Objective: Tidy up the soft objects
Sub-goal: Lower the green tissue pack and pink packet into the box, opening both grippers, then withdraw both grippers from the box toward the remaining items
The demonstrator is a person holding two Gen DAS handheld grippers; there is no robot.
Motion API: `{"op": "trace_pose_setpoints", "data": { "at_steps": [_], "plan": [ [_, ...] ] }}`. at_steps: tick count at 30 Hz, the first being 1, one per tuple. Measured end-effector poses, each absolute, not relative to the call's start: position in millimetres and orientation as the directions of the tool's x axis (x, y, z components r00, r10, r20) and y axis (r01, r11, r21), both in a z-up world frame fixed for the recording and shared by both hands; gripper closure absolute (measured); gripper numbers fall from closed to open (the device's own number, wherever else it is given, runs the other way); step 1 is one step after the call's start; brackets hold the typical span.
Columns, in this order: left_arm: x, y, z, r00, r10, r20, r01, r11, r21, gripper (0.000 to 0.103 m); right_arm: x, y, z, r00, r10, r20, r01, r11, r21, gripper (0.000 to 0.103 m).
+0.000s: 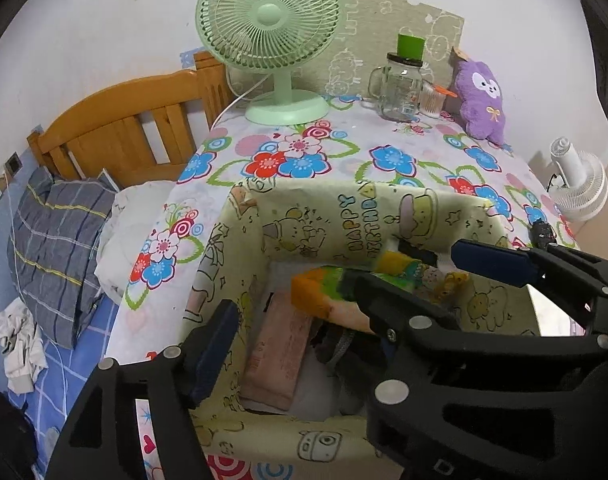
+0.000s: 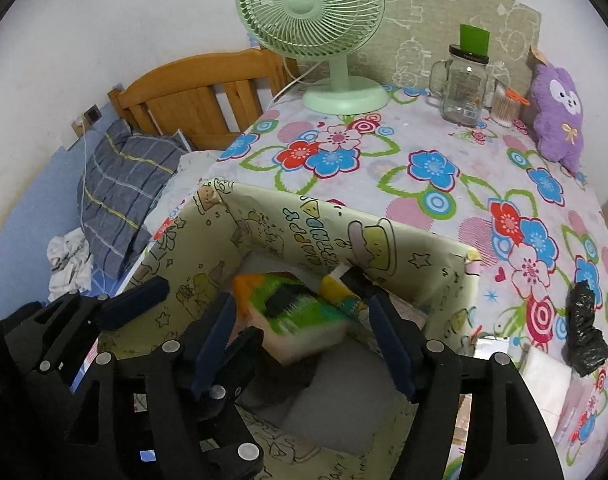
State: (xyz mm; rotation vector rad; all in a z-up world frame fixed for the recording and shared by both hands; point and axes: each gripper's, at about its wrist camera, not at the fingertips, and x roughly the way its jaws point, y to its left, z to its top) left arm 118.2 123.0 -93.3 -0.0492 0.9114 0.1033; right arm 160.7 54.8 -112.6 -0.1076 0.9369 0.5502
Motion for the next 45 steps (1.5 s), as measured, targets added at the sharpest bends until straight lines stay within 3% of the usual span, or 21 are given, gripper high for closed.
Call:
{"op": "trace_pose_setpoints", "data": {
  "at_steps": [29,45],
  "plan": [
    [92,49,-47,0.711,0.006,-0.703,-0.005,1.0,0.003,0.018,121,-26,-63,0.626,0.366,-0.689,-0.407,0.907,0.113,0.018],
    [80,4,-27,0.754,-0.048,-0.655,0.066,0.998,0.004,0.011,100,-80,-42,0.702,0.33,-0.631,-0.331,0.936,0.121,0.017]
  ]
}}
